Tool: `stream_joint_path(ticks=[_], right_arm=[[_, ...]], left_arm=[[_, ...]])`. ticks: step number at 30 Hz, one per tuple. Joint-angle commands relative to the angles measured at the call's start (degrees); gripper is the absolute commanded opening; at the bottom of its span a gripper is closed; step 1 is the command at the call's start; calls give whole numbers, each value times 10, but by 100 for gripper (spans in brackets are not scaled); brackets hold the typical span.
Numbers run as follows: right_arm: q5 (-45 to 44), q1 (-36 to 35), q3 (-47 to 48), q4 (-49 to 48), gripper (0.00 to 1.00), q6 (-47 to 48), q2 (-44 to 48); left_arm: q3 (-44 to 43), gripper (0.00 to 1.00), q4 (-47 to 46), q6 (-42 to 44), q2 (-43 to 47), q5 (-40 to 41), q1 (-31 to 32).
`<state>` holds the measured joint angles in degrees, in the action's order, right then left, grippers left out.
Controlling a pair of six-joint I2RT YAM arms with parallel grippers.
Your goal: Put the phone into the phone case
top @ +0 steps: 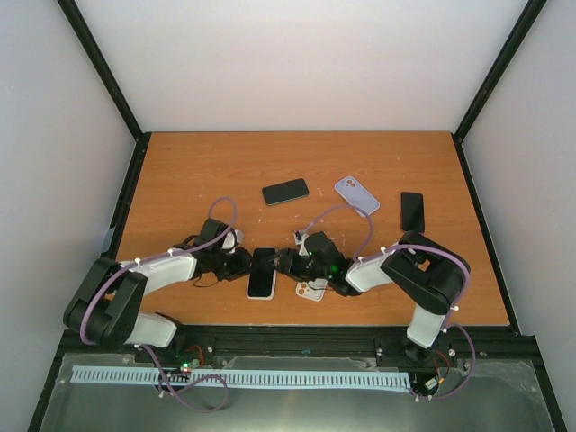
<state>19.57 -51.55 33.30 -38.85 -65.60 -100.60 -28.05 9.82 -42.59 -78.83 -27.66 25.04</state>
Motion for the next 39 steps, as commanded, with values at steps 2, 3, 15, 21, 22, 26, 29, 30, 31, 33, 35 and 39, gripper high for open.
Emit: stream_joint_path(ticks=[2, 3, 15, 21, 22, 26, 29, 30, 31, 33, 35, 39], right_arm=[[61, -30, 24, -133, 59, -29, -12], [64, -31, 25, -146, 59, -31, -15], [70, -31, 8, -197, 59, -34, -16], [69, -31, 10, -167, 57, -26, -35], [71, -31, 9, -172, 56, -27, -40], [85, -31, 6, -206, 49, -36, -57], [88, -31, 9, -212, 45, -37, -62], [89, -31, 9, -214, 44, -36, -63], [91, -31, 10, -218, 43, -36, -65], [98, -31, 11, -238, 43, -40, -70], [107, -31, 8, -266, 43, -48, -73], [104, -30, -6, -272, 45, -46, -54]], left_arm=[[22, 32, -25, -16, -4, -28, 4], [26, 31, -32, -19, -4, -33, 4], [31, 52, -16, -25, 42, -35, 4], [32, 41, -2, -23, 54, -19, 4], [33, 38, 7, -23, 53, -17, 4], [40, 32, 0, -24, 49, -19, 4], [42, 30, -2, -24, 47, -19, 4], [42, 29, -2, -24, 48, -19, 4], [43, 27, -2, -24, 47, -20, 4], [45, 25, -21, -24, 46, -24, 4], [47, 27, -26, -25, 44, -27, 4], [46, 41, -30, -22, 47, -32, 4]])
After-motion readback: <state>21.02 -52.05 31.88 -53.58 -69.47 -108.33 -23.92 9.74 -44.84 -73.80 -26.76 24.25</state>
